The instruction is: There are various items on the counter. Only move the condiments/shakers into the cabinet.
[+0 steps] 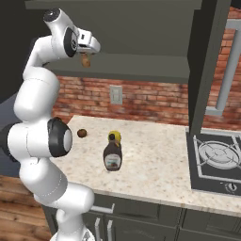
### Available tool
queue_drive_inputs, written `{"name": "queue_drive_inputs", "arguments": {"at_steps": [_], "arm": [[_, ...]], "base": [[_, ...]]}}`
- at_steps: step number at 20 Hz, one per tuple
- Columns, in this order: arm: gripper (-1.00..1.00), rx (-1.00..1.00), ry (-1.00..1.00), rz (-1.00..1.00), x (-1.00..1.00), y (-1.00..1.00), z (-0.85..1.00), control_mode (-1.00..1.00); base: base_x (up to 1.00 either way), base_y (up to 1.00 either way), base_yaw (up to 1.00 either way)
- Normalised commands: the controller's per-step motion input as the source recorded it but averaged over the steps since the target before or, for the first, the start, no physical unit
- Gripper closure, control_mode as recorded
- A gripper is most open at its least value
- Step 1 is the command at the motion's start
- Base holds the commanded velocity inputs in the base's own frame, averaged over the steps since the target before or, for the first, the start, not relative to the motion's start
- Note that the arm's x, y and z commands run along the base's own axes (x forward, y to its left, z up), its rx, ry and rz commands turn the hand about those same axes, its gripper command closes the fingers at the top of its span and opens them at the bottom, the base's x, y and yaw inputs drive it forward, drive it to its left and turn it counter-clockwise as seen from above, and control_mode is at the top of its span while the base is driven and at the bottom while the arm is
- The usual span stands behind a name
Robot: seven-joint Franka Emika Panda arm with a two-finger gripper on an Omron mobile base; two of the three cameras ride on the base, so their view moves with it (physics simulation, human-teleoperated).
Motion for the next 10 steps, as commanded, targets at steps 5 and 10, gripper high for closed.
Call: {"name": "queue_drive_inputs", "arguments": {"at_steps": [5, 10], "arm": [[-1.00, -0.09, -0.05, 0.00, 0.25, 0.00, -0.13, -1.00], [-1.00, -0.04, -0.02, 0.00, 0.07, 0.00, -0.08, -1.00]], "base": [[0.00, 0.00, 0.00], [0.00, 0.00, 0.00]]}}
